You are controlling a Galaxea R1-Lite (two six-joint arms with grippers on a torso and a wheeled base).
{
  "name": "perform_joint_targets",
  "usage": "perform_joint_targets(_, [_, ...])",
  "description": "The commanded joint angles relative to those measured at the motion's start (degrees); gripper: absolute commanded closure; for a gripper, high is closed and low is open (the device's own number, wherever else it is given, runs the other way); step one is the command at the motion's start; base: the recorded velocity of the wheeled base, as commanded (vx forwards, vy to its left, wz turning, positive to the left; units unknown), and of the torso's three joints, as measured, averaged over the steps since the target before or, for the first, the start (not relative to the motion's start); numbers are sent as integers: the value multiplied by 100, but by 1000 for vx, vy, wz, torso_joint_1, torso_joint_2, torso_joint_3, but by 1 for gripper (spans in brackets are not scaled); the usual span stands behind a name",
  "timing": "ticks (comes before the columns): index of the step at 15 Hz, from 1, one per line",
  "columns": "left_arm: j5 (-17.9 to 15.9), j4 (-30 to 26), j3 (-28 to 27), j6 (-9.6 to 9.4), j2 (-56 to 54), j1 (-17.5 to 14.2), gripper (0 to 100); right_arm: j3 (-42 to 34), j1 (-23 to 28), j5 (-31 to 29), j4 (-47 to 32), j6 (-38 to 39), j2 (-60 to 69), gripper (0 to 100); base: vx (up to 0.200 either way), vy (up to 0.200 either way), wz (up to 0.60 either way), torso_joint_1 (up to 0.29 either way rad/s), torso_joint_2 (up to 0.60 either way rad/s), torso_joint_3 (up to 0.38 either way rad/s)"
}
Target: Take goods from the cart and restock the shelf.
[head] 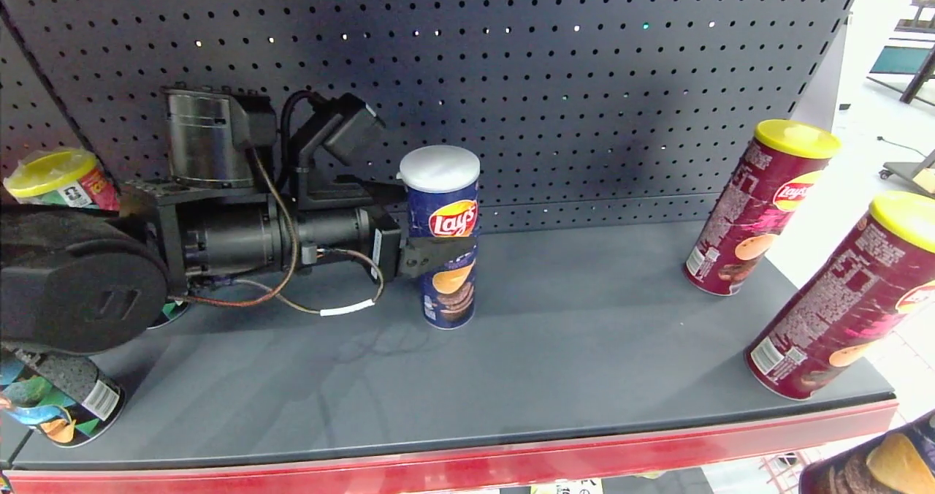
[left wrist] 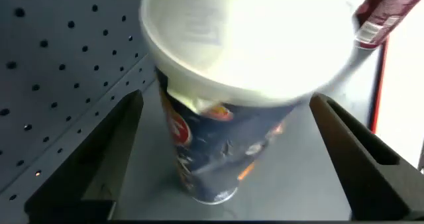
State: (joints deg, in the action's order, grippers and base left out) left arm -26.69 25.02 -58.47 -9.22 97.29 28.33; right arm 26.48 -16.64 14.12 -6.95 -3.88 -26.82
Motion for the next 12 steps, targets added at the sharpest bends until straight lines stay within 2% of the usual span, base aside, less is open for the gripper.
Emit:
perform_joint_targets(1, [102, 3, -183, 8, 246, 6, 0, 7, -6, 3, 1, 1, 1, 100, 0, 0, 0, 0, 0, 0])
perform_joint_targets(4, [252, 3, -596, 16, 545, 94, 0, 15, -6, 3, 1, 1, 1, 100, 0, 0, 0, 0, 0, 0])
perform_joint_targets(8, [322, 3, -666, 25, 659, 278, 0, 24, -6, -5, 1, 1, 1, 100, 0, 0, 0, 0, 0, 0])
perform_joint_targets(10, [586, 3, -719, 34, 756, 278, 0, 24, -6, -5, 1, 1, 1, 100, 0, 0, 0, 0, 0, 0])
perform_joint_targets(12, [629, 12, -789, 34, 818, 331, 0, 15, -6, -5, 1, 1, 1, 100, 0, 0, 0, 0, 0, 0])
